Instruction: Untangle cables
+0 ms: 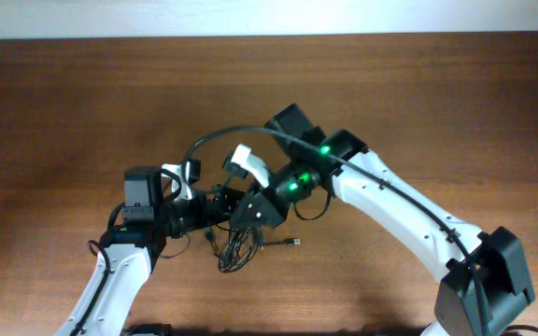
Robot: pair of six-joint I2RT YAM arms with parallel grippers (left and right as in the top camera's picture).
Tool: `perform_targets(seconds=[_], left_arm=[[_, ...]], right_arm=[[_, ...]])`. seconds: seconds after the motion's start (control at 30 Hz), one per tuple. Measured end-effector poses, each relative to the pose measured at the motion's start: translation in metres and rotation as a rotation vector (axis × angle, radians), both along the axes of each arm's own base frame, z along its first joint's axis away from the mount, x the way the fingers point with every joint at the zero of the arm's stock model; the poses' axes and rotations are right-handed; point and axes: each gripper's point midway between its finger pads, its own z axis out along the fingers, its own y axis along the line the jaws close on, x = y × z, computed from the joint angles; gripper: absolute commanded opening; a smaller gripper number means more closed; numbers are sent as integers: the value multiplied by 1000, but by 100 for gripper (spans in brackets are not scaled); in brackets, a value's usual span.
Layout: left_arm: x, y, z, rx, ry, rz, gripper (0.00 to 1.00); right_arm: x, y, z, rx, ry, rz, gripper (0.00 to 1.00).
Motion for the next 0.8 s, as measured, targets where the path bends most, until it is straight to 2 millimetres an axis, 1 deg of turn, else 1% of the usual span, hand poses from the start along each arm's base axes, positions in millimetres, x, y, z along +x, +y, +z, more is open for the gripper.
perform_targets(seconds=[0.07, 0.13, 0.2, 0.23, 0.3, 0.33, 0.37, 0.4, 0.43, 0.47, 0.5, 0.53, 0.57, 0.6, 0.63, 0.67, 0.7, 0.73, 0.77, 0.8], left_arm=[[2, 1, 3, -13, -10, 2, 100], [5, 9, 5, -37, 7, 46, 99], [12, 16, 14, -79, -21, 64, 99], [14, 22, 17, -98, -28, 82, 99], [18, 36, 20, -103, -53, 108, 99], [19, 42, 21, -95, -84, 105, 96], [18, 43, 22, -89, -104, 88, 93], [16, 40, 23, -85, -121, 59, 94], [9, 31, 22, -72, -144, -9, 95], [7, 25, 22, -67, -162, -45, 95], [3, 17, 21, -52, -177, -91, 90], [0, 7, 19, -36, -188, -131, 88], [-2, 0, 17, -13, -193, -159, 87], [-7, -12, 13, 17, -196, -202, 87], [-8, -19, 7, 62, -194, -221, 74], [-7, -19, 1, 113, -189, -210, 50], [-5, -17, -4, 146, -180, -192, 44], [2, -9, -12, 218, -149, -123, 41], [12, 3, -19, 297, -127, -23, 34], [24, 18, -20, 353, -128, 80, 33]], right_arm=[[12, -8, 0, -7, 16, -45, 4], [23, -15, -1, -19, 20, -85, 4], [34, -21, -13, -110, 28, -162, 4], [38, -23, -19, -156, 39, -205, 4], [43, -26, -24, -208, 77, -266, 4], [43, -27, -25, -222, 100, -288, 4], [43, -27, -25, -229, 115, -301, 4], [44, -27, -25, -236, 134, -314, 4], [44, -27, -25, -243, 150, -327, 4], [44, -27, -25, -250, 166, -340, 4], [44, -27, -25, -256, 182, -351, 4], [44, -27, -25, -258, 189, -356, 4], [44, -27, -25, -260, 193, -359, 4], [44, -27, -25, -260, 196, -360, 4], [43, -27, -25, -258, 198, -358, 4], [42, -26, -23, -249, 207, -352, 4], [41, -25, -22, -241, 215, -346, 4], [39, -26, -22, -245, 227, -345, 4], [38, -26, -22, -248, 236, -344, 4], [35, -28, -22, -259, 250, -343, 4]])
